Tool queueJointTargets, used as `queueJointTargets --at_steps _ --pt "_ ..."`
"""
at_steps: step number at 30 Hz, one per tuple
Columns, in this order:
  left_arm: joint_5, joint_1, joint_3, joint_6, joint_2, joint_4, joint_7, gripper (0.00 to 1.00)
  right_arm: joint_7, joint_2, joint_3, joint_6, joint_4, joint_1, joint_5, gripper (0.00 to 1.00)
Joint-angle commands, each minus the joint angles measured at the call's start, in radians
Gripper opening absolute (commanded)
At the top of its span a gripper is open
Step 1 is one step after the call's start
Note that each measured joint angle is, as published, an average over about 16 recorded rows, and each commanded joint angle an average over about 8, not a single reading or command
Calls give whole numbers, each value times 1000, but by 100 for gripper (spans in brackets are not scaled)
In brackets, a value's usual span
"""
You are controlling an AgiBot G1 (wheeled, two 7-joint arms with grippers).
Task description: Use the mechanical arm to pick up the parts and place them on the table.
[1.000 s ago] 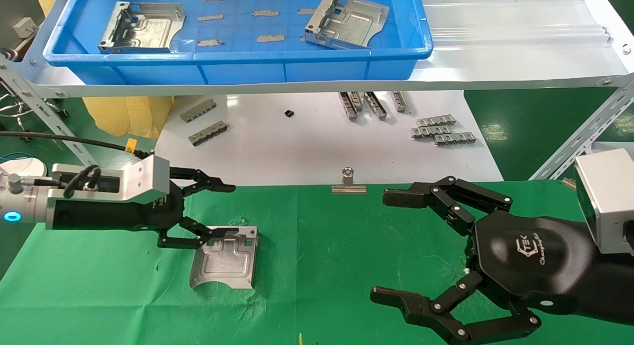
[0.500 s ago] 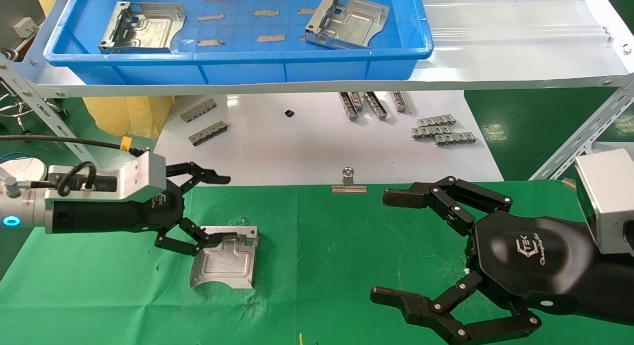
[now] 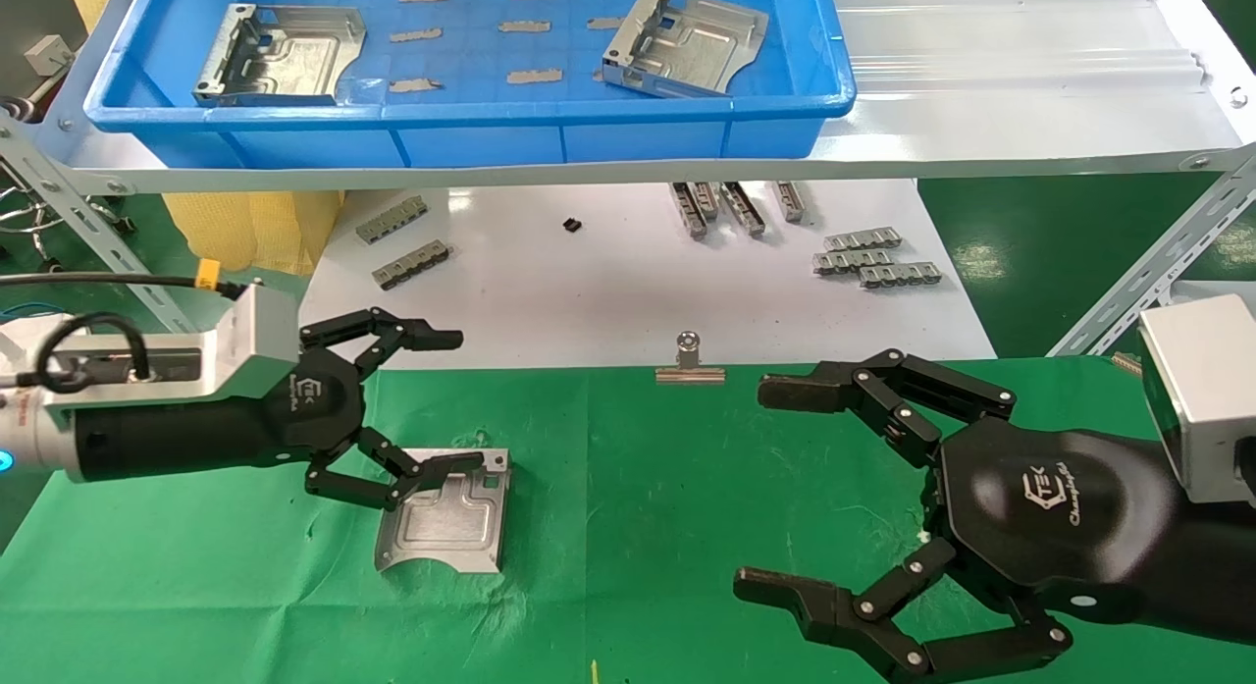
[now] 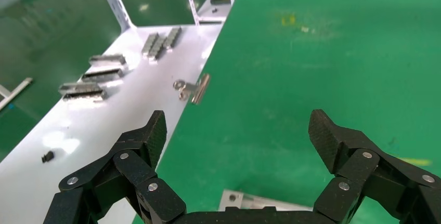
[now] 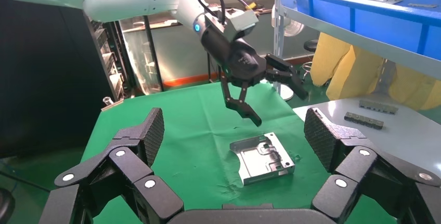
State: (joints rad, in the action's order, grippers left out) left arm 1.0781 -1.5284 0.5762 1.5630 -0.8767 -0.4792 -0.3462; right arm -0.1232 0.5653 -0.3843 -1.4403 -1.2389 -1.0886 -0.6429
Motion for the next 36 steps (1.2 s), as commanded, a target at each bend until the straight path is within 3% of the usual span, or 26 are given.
queueJointTargets --at_steps 1,36 --pt "-19 24 -16 -4 14 -43 29 100 0 0 0 0 0 0 0 100" --pt "-332 434 -284 -64 254 -770 511 100 0 0 0 0 0 0 0 100"
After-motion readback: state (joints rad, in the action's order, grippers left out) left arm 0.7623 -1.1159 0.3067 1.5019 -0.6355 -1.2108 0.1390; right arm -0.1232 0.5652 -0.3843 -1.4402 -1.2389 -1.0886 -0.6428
